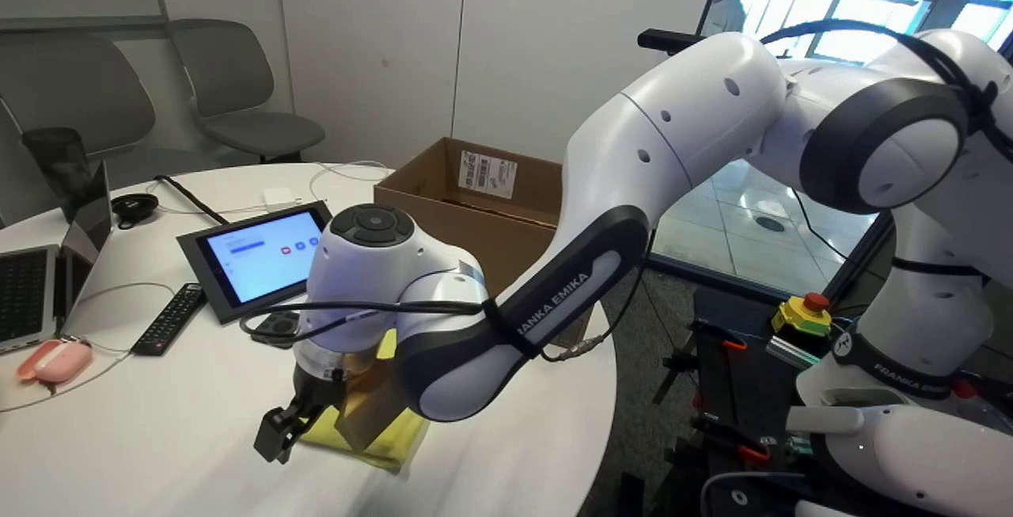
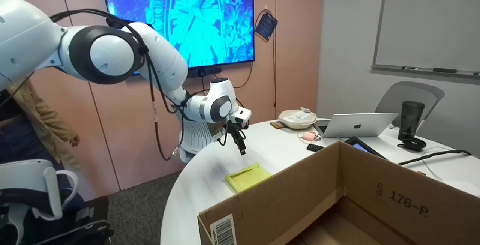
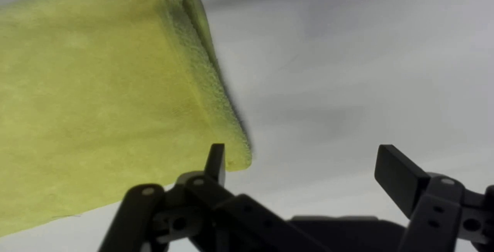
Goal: Put the marker in the towel, fold it then put it in the box
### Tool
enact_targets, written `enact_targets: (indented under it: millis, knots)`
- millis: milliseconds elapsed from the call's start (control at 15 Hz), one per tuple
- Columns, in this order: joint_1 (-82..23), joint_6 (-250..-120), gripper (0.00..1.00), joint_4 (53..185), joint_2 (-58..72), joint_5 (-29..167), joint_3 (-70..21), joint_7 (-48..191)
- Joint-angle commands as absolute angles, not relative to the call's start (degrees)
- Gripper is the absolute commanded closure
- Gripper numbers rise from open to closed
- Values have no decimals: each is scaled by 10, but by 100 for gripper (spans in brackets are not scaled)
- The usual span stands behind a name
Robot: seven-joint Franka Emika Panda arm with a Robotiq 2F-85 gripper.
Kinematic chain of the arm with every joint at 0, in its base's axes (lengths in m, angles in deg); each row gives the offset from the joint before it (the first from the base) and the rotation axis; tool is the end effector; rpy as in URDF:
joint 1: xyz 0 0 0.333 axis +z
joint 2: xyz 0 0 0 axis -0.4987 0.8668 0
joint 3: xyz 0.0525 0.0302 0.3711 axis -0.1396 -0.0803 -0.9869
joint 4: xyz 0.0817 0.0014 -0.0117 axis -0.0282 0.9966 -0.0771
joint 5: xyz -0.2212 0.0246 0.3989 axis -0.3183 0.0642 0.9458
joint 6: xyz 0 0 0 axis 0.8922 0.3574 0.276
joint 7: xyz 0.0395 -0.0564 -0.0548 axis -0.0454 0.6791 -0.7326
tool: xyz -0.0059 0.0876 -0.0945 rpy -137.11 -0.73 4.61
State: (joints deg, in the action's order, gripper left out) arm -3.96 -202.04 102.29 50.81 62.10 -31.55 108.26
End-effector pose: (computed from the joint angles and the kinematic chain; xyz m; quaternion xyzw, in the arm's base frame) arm 0.7563 0.4078 0.0848 -0.9887 0.0521 -0.1301 0.0536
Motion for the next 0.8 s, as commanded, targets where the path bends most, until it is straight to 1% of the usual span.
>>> enact_targets:
  millis: [0,67,333,733]
  knots:
    - [-91,-2040,0,1132,445,607,-361,958]
    - [-88,-2041,0,1148,439,634,-350,906]
    - [-115,-2039,0,1192,429,620,-346,767]
    - [-119,-2038,0,1195,446,582,-347,620]
